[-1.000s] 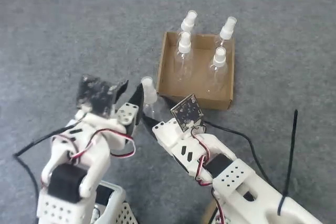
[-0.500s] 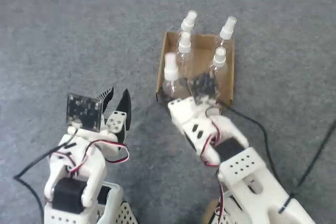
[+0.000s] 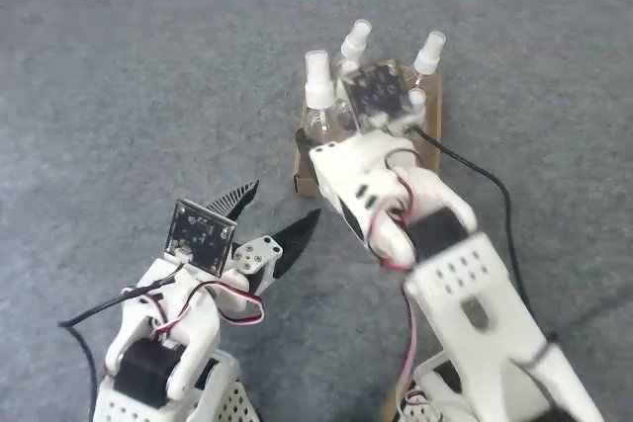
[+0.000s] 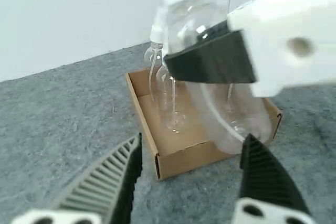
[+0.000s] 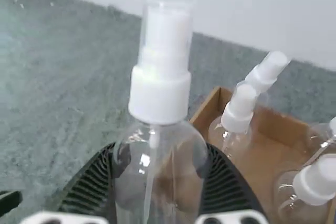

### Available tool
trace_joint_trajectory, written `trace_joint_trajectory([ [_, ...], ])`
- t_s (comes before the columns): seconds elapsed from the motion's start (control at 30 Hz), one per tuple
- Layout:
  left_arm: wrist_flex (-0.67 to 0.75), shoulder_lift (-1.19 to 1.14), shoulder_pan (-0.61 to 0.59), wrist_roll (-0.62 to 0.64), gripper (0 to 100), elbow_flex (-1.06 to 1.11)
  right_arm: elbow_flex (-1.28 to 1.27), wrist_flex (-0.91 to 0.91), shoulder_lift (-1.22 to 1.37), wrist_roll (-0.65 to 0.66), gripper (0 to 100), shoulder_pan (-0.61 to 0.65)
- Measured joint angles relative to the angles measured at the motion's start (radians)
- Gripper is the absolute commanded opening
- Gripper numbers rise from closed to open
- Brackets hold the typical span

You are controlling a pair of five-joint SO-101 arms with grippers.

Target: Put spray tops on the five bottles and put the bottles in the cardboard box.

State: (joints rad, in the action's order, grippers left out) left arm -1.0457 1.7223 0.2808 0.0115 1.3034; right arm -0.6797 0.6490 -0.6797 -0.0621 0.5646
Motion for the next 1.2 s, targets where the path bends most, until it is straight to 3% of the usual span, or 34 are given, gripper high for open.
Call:
trace_joint_trajectory([
  [0.17,0.064,-0.011,0.003,0.0,29,0.063,0.114,0.018,0.186,0.0,0.6,0.044],
  [0.33,0.084,-0.012,0.002,-0.002,29,0.077,0.253,0.163,0.259,0.0,0.6,0.103],
  [0.6,0.086,0.002,0.006,-0.002,29,0.077,0.361,0.367,0.235,0.0,0.6,0.103],
  [1.2,0.091,0.002,0.008,-0.009,29,0.077,0.362,0.525,0.034,0.002,0.6,0.078],
])
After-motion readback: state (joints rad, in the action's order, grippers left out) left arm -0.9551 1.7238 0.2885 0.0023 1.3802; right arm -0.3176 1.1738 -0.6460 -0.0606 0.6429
